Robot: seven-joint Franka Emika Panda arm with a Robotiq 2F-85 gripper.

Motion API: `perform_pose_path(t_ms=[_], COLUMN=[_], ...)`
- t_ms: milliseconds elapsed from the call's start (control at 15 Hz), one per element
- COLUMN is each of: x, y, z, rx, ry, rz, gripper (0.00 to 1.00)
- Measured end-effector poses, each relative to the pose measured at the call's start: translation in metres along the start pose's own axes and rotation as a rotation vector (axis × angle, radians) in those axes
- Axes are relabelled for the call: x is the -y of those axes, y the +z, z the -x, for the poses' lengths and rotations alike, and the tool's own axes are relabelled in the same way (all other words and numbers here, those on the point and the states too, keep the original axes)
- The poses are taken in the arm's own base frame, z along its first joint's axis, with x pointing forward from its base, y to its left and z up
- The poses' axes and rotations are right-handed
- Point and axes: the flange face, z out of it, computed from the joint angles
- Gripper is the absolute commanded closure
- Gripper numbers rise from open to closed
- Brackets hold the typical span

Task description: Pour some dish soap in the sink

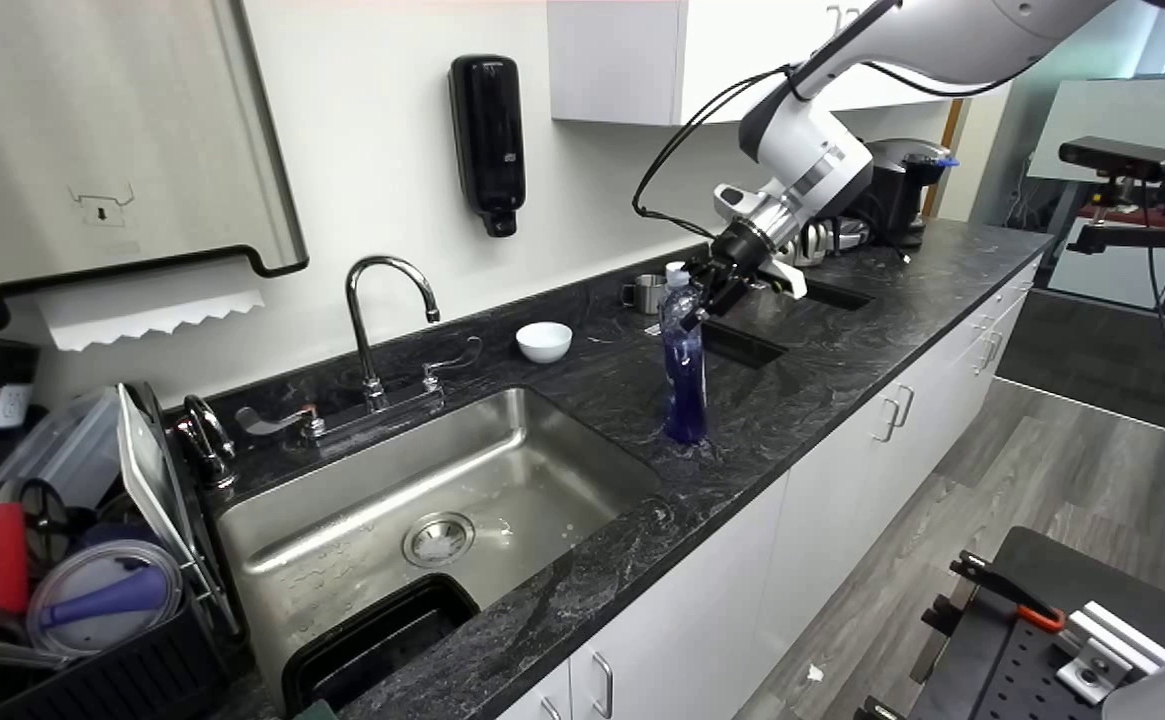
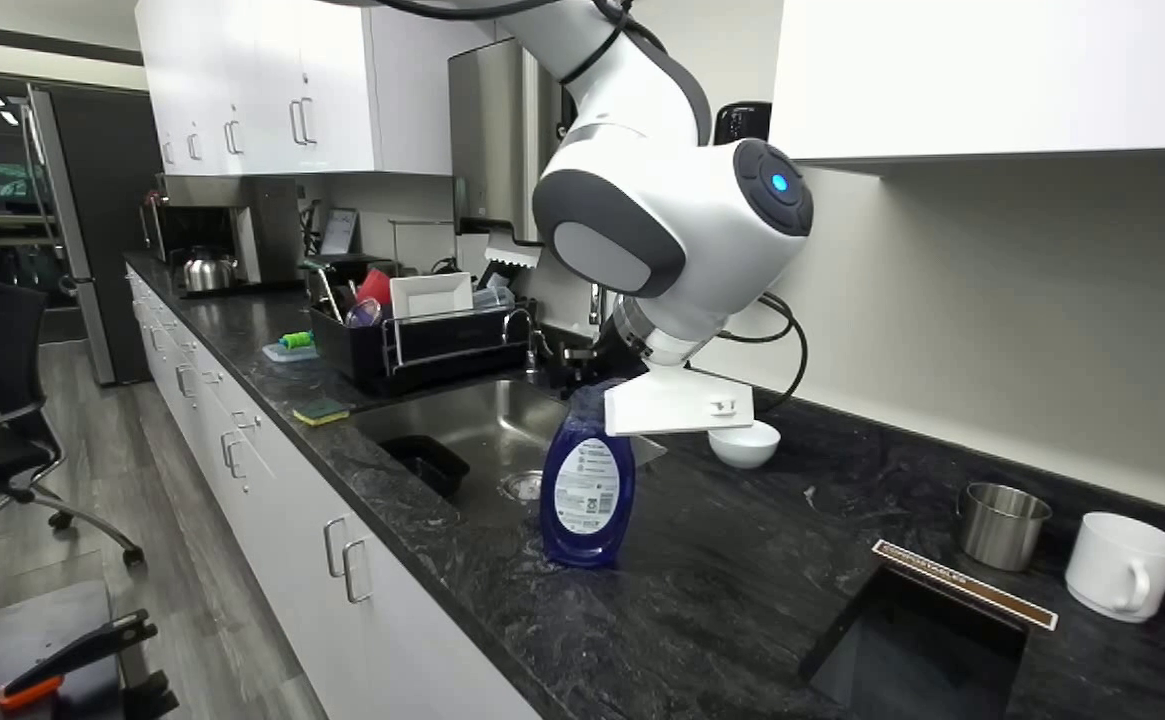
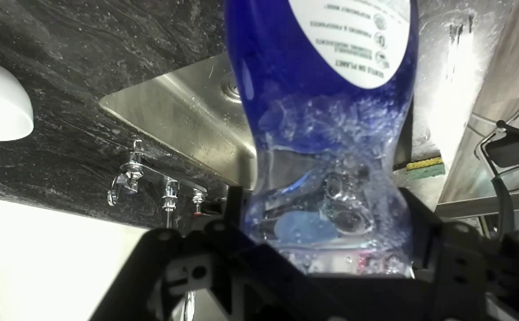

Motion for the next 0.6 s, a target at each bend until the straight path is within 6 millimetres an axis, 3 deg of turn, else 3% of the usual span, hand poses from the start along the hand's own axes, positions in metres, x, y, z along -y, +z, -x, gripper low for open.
perform_pose_path(t_ms=[600], x=[0.015], y=[0.001], z=[0.017], rx=[-0.094], ry=[-0.133], rz=[-0.041], gripper=[0.44])
